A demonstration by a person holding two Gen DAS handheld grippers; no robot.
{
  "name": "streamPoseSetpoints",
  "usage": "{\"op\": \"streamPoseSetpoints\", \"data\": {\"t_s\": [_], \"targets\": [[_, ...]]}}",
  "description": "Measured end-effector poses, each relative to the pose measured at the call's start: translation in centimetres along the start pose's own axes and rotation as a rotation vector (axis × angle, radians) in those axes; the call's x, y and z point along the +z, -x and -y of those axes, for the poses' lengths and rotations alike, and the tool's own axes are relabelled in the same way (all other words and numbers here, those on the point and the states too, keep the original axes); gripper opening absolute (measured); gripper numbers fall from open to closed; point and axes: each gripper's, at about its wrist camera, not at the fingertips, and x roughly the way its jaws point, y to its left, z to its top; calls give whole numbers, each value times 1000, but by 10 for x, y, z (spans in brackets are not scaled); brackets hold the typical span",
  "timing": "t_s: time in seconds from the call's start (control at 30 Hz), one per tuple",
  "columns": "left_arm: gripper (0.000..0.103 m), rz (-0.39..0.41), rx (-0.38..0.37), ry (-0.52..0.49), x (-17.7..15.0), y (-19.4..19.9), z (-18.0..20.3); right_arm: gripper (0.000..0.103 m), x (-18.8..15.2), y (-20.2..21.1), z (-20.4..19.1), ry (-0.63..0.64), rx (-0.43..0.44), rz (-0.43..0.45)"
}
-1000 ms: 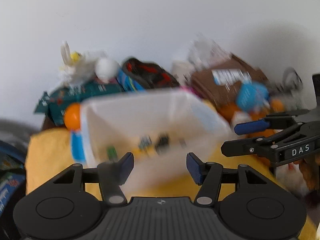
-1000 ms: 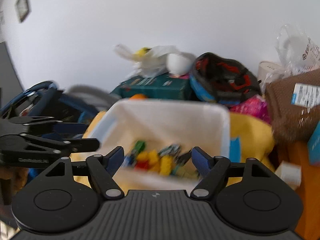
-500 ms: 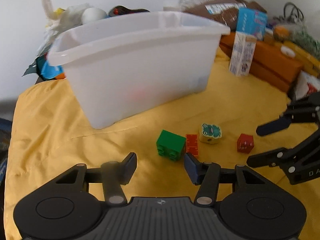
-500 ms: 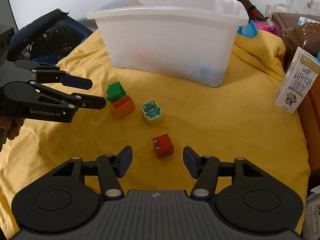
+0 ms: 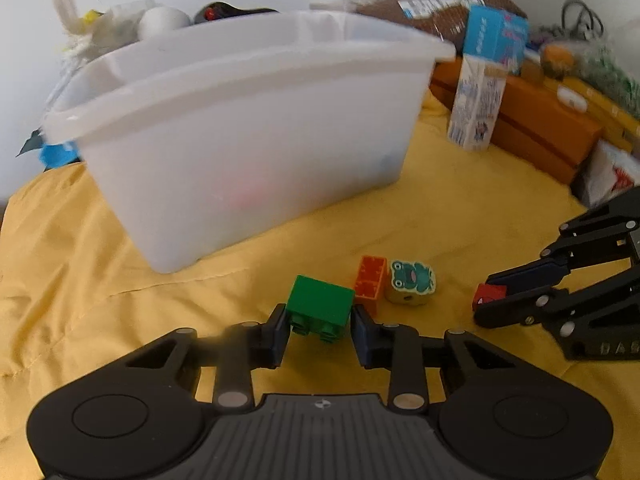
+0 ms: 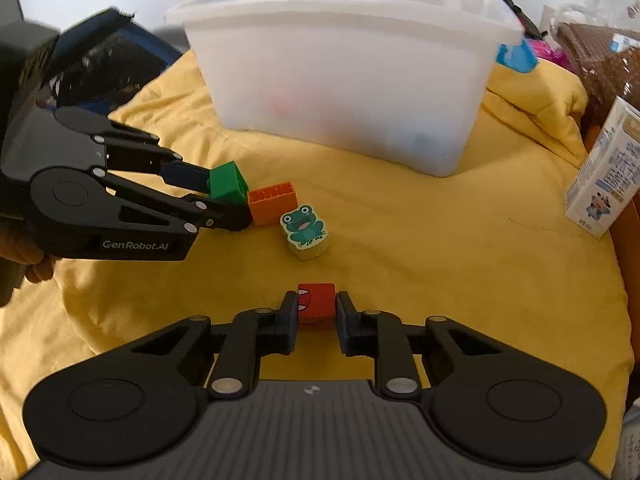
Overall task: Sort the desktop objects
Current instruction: 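Grasp a red cube with the right tool while the left grasps a green brick, then carry the red cube and green brick over the bin and release them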
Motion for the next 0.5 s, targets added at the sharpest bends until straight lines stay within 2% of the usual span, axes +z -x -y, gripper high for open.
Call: {"op": "streamPoseSetpoints", "data": {"t_s": [0.23,0.4,0.5], "targets": [[36,137,3,137,27,66,-29,22,18,41,22,-118,37,116],[37,222,13,176,68,104,-51,22,59,70,37,-152,52,227],[37,227,14,192,97,110,-64,22,91,80,43,-164,69,276]]}}
